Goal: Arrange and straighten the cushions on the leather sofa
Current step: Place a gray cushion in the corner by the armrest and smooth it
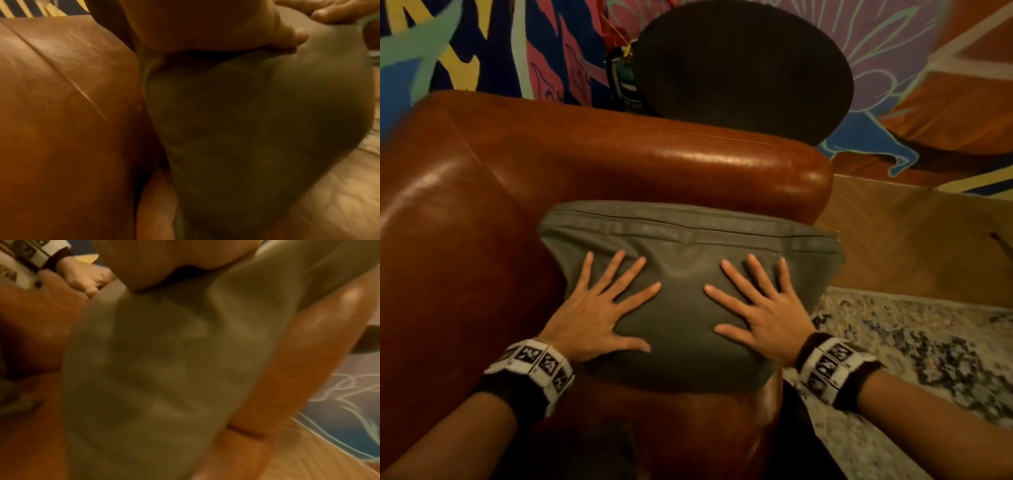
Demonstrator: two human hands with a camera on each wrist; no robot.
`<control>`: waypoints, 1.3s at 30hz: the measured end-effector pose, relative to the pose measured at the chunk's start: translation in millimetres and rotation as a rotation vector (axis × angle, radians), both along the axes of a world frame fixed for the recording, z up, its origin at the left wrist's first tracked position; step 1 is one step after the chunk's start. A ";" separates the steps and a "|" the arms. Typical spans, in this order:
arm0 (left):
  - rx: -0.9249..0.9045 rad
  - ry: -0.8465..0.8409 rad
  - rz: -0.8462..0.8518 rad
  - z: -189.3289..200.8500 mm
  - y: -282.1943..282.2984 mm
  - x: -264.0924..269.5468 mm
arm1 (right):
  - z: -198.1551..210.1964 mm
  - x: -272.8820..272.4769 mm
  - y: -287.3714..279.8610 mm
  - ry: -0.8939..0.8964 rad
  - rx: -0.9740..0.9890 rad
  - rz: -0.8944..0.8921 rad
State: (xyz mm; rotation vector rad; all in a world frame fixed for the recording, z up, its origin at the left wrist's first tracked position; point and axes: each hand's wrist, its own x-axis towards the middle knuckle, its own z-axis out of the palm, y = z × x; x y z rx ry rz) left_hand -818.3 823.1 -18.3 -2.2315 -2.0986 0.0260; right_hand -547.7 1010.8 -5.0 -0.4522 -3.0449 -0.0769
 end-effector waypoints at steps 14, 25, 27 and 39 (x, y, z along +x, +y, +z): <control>-0.025 0.057 -0.186 -7.2 -43.1 38.5 | -18.5 61.9 -52.6 0.005 0.053 0.180; -0.334 0.061 -0.020 26.9 -12.2 38.3 | -6.6 43.0 -10.4 -0.193 0.014 0.195; -0.297 0.016 0.015 32.9 -26.8 39.4 | 8.2 35.3 -19.1 -0.124 -0.047 0.122; -0.243 -0.237 0.696 52.9 42.2 7.3 | 36.8 -58.9 3.9 -0.282 -0.375 -0.166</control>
